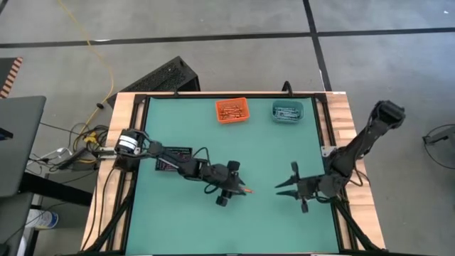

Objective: Sort crayons

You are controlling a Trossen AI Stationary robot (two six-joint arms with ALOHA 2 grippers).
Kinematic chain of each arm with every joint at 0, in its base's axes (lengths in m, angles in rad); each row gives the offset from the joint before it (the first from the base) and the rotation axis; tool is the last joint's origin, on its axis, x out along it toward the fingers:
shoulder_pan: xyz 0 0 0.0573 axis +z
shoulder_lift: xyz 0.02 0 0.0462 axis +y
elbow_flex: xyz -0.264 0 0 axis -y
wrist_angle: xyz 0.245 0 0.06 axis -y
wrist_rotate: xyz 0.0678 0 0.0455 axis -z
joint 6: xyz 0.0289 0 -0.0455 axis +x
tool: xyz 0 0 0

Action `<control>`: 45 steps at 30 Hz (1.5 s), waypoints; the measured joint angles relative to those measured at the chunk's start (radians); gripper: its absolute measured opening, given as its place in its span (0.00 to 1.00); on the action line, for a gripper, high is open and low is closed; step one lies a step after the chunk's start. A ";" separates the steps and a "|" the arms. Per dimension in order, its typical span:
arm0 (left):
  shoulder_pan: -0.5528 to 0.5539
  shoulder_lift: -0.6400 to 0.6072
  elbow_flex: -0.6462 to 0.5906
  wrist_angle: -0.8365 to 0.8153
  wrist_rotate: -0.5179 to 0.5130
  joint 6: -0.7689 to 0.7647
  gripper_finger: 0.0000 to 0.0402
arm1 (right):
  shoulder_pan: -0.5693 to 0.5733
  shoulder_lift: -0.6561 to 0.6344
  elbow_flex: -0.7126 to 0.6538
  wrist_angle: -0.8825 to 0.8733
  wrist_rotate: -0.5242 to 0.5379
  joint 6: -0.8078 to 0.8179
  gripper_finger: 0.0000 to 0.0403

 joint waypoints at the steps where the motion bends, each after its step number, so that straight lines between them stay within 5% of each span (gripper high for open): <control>1: 0.010 0.000 0.002 -0.004 0.013 -0.008 0.46 | 0.007 0.012 -0.016 0.032 0.008 -0.001 0.25; 20: 0.033 0.117 0.011 0.001 0.055 -0.082 0.45 | -0.006 0.029 -0.025 0.089 0.087 -0.057 0.25; 33: 0.035 0.118 0.014 -0.025 0.039 -0.092 0.04 | -0.017 0.029 -0.025 0.087 0.087 -0.056 0.25; 45: 0.046 -0.083 0.064 -0.151 -0.001 0.047 0.05 | -0.017 0.029 -0.025 0.099 0.082 -0.053 0.25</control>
